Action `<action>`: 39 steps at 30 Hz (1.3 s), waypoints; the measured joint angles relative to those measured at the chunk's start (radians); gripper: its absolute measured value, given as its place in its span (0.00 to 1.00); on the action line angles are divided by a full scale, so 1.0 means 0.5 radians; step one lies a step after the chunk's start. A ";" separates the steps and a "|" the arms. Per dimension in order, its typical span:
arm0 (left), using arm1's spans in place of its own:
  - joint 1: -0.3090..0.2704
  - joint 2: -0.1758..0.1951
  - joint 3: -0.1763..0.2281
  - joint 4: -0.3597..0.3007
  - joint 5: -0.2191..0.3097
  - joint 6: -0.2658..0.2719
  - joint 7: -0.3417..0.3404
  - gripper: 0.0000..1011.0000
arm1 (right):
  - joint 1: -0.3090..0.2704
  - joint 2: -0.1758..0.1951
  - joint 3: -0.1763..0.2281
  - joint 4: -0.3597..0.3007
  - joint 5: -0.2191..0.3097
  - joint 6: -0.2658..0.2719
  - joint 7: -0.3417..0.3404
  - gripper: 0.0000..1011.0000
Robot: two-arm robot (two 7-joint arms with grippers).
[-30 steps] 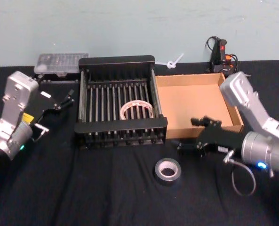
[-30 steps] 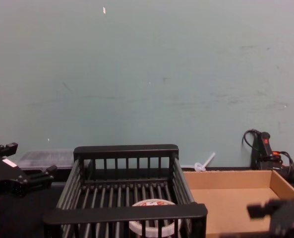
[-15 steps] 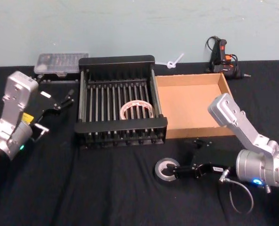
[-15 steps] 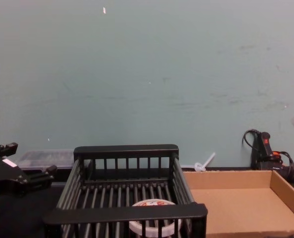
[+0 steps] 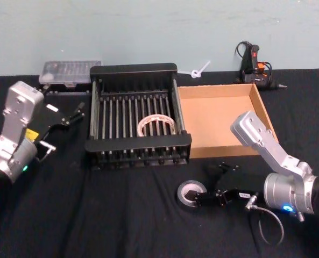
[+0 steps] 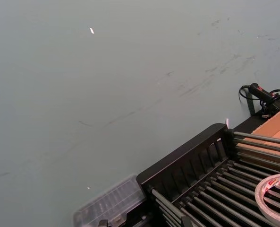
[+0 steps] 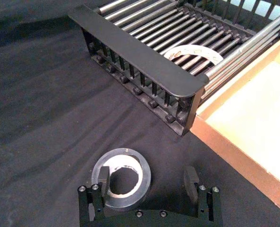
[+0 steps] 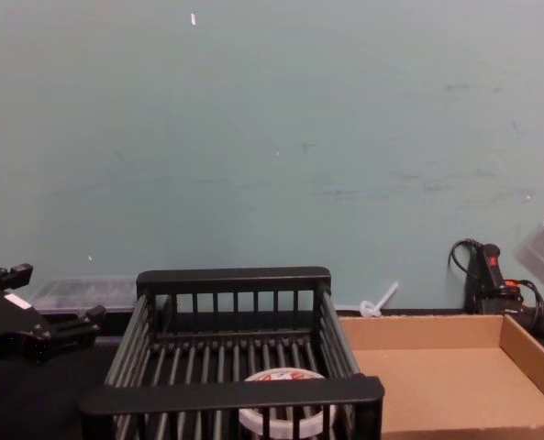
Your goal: Pick up the white tape and place it into the black box , Pick up the silver tape and place it into the brown box.
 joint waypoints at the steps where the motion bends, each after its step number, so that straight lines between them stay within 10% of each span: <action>1: 0.000 0.000 0.000 0.000 0.000 0.000 0.000 0.99 | 0.004 -0.003 -0.004 0.007 0.001 0.000 -0.003 0.99; 30: 0.000 0.000 0.000 0.000 0.000 0.000 0.000 0.99 | 0.057 -0.046 -0.056 0.096 -0.015 -0.006 -0.055 0.99; 39: 0.000 0.000 0.000 0.000 0.000 0.000 0.000 0.99 | 0.055 -0.045 -0.055 0.094 -0.015 -0.006 -0.054 0.78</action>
